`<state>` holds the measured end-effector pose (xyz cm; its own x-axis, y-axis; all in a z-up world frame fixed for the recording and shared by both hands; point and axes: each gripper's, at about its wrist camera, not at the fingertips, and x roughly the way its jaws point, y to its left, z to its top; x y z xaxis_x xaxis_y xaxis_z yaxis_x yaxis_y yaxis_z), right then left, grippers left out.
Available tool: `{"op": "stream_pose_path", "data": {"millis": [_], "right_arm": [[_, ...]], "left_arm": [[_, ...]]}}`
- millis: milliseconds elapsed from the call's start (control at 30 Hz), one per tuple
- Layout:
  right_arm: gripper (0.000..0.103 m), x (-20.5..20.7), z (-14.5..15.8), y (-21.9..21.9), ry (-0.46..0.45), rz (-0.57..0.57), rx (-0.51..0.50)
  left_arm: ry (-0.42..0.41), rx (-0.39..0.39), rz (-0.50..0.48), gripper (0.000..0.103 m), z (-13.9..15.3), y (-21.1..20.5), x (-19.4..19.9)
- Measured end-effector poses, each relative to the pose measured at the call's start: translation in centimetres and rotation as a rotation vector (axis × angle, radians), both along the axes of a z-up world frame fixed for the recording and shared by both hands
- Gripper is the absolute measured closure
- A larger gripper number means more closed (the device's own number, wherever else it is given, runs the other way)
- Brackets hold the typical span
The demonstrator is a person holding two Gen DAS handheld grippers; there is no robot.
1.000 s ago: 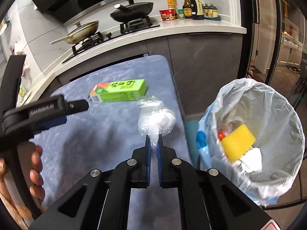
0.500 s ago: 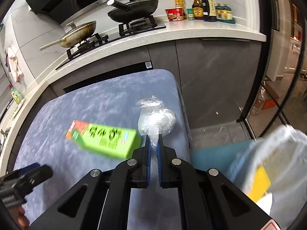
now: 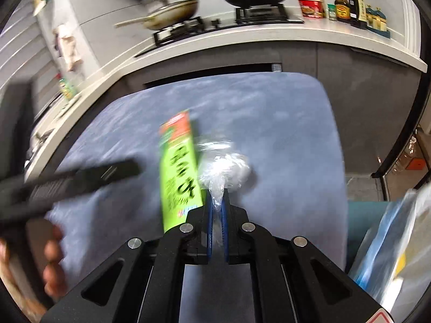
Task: Collect trash
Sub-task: 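Grasp the clear plastic wrap with the right tool while the left tool grasps the green box, then carry the plastic wrap and green box over the bin and open both tools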
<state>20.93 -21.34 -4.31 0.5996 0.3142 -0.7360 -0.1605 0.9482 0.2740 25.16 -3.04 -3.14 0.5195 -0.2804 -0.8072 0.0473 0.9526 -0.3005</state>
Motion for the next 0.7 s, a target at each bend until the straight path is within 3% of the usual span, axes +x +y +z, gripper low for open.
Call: {"op": "stream_pose_path", "data": {"millis": [67, 367, 433, 600, 700], "right_arm": [[0.097, -1.5, 0.2, 0.0, 0.001, -0.031, 0.022], [0.097, -6.1, 1.0, -2.8, -0.001, -0.198, -0.037], [0.097, -6.9, 1.1, -3.6, 0.004, -0.229, -0.044], [0.097, -8.1, 1.0, -4.9, 0.015, -0.261, -0.024], [0.097, -8.7, 1.2, -5.0, 0.009, -0.261, -0.035]], "left_arm": [[-0.007, -0.003, -0.006, 0.015, 0.3, -0.6, -0.3], [0.006, 0.058, -0.069, 0.015, -0.8, -5.8, -0.2], [0.013, 0.082, -0.072, 0.018, -1.3, -6.7, 0.2], [0.049, 0.108, -0.091, 0.046, -2.8, -8.0, 0.6], [0.038, 0.117, -0.093, 0.051, -2.7, -8.0, 0.1]]}}
